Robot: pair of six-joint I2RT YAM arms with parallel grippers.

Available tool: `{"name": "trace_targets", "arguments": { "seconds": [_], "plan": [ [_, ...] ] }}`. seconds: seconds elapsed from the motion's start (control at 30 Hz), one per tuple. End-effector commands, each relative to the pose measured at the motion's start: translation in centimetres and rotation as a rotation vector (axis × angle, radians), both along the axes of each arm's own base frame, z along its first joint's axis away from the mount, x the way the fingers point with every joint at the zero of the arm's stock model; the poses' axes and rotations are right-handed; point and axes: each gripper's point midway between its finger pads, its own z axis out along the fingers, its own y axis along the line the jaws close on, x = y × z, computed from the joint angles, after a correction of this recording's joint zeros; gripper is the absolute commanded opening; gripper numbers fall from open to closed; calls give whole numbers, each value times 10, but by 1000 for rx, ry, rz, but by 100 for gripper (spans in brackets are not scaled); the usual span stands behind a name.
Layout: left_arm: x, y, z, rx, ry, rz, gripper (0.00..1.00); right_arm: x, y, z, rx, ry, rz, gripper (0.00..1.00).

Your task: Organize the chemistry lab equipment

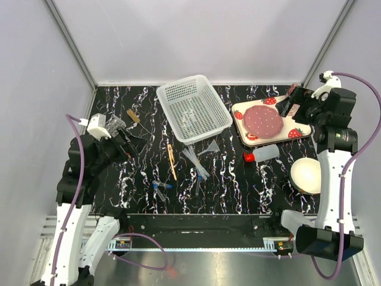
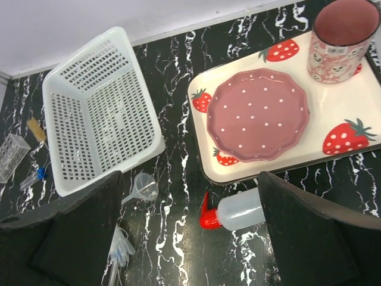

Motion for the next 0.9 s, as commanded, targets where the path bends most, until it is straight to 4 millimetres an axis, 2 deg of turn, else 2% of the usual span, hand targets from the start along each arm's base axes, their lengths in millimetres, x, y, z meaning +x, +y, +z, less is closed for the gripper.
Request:
{"name": "trace_targets", "arguments": {
  "seconds": [0.0,0.03,0.1,0.13,0.17,0.27,0.33,0.4,0.43,0.47,0.53,0.57,0.63,0.77,0.87],
  "plan": [
    [2,-12,-10,-52,52,-53,99,-1,15,6,34,-14,75,100],
    [1,-15,-17,-55,75,-73,99,-3,18,6,30,-17,103,100],
    [2,-19,-26,-55,107,-99,99,-12,41,7,64,-27,239,100],
    [1,-23,-27,-60,116,-126,99,-20,51,1,66,-27,319,100],
    [1,-24,-30,-59,125,-135,99,-37,78,4,115,-51,500,100],
    [0,-32,-39,-58,158,-166,99,-70,114,-2,151,-116,822,100],
    [2,-35,-47,-46,187,-162,99,-72,118,-12,144,-91,840,100],
    [-3,-48,-53,-26,208,-203,99,-77,122,-21,123,-76,876,100],
    [1,-50,-61,-4,238,-182,99,-77,122,-26,94,-86,896,100],
    [-5,-63,-67,14,257,-227,99,-73,118,-33,83,-66,870,100],
    [0,-69,-80,70,296,-211,99,-67,115,-42,82,-39,849,100],
    [-7,-79,-86,105,310,-240,99,-64,113,-47,79,-21,831,100],
    [-1,-77,-97,167,325,-191,99,-64,112,-57,84,3,826,100],
    [2,-84,-135,277,433,-205,99,-68,112,-67,72,-8,828,100],
    [8,-87,-150,340,463,-194,99,-73,113,-74,66,-21,823,100]
  ]
}}
